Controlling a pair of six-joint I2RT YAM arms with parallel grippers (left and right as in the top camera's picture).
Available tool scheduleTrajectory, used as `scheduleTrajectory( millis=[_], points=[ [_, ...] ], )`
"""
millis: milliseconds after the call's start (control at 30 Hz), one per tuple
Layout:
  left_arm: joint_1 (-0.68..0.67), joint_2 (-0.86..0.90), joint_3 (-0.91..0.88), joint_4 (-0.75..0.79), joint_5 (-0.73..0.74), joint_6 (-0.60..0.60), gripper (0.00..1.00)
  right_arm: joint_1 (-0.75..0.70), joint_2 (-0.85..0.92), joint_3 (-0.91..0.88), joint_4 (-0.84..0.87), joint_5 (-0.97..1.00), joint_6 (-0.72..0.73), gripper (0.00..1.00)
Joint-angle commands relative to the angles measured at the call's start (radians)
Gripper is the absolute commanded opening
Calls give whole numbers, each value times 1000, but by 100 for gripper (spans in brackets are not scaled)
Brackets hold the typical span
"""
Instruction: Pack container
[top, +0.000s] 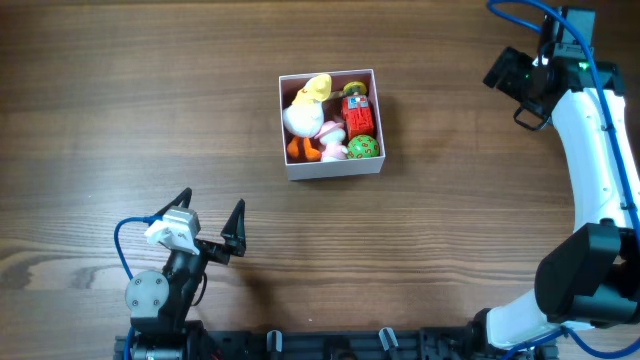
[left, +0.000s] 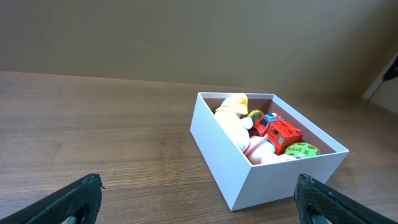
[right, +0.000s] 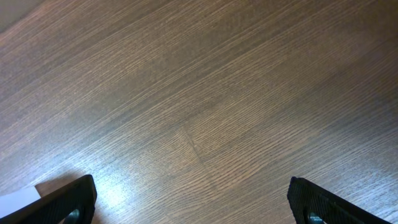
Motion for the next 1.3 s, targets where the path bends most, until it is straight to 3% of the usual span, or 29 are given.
scheduleTrajectory(
  millis=[0, 1267],
  points=[
    [-1, -10, -4, 0, 23, -2, 100, 0, 11, 0, 2, -9, 0, 100],
    [-1, -10, -4, -1, 23, -2, 100, 0, 16, 0, 23, -9, -4, 100]
  ],
)
